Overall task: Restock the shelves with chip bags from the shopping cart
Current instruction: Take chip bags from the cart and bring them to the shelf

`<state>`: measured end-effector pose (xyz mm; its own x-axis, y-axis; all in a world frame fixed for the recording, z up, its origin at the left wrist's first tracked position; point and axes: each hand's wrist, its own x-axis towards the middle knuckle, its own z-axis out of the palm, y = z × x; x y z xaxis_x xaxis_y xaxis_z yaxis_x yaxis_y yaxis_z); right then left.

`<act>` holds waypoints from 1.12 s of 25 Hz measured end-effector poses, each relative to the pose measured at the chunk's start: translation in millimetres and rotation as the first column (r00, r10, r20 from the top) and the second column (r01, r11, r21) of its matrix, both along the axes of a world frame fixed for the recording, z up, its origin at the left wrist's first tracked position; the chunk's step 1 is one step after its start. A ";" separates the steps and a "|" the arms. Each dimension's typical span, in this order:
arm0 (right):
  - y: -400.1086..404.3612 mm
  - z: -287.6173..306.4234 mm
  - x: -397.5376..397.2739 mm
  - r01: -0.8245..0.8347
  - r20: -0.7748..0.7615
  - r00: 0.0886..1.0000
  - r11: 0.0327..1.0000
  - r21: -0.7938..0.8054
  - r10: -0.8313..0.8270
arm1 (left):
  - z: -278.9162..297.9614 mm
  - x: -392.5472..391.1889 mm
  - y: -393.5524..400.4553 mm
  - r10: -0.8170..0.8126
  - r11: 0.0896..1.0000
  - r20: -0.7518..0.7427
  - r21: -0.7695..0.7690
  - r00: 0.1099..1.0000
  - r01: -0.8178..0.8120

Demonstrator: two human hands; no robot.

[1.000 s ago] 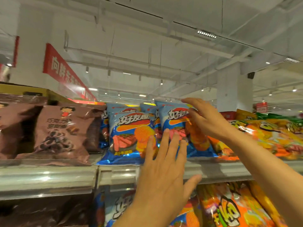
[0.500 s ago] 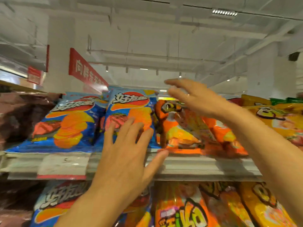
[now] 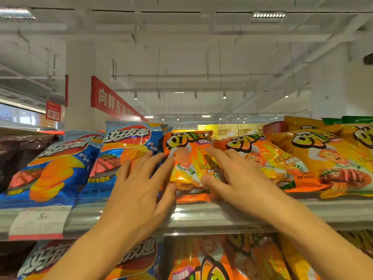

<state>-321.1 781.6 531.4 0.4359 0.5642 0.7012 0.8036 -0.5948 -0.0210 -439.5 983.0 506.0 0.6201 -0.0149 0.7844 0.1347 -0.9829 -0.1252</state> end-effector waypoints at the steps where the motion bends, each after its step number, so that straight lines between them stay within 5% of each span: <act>1: 1.2 1.4 0.4 -0.013 -0.048 0.999 1.000 0.012 0.014 | -2.7 3.7 -4.6 -0.103 0.994 0.028 0.024 0.994 0.103; 3: -0.3 11.9 1.5 -0.004 -0.104 0.995 1.000 0.016 0.005 | -10.0 11.6 -11.5 -0.230 0.972 0.054 0.056 0.972 0.227; 7: 10.1 27.5 -7.3 -0.077 -0.015 0.997 0.997 0.007 0.077 | -18.5 17.6 -12.1 -0.143 0.983 0.034 0.118 0.989 0.138; 10: 24.4 20.5 -13.1 -0.073 -0.105 0.992 0.994 -0.083 0.065 | -18.9 18.1 -10.2 -0.141 0.983 0.030 0.125 0.990 0.137; 16: 19.6 -5.0 -34.1 0.158 0.021 0.987 0.986 0.055 -0.159 | -22.4 17.7 -8.2 -0.190 0.981 0.148 0.077 0.971 0.180; 22: -13.3 0.5 -33.6 0.066 -0.029 0.998 0.991 0.118 -0.063 | -28.1 27.3 -1.8 -0.198 0.977 0.272 0.134 0.942 0.167; 25: -55.8 1.0 -22.2 0.160 0.085 0.980 0.971 0.178 -0.178 | -29.7 28.8 -3.5 -0.205 0.978 0.300 0.094 0.932 0.185; 28: -83.9 -6.0 -6.6 0.319 0.019 0.946 0.940 0.119 -0.324 | -29.1 29.2 -26.4 -0.199 0.980 0.343 0.088 0.918 0.180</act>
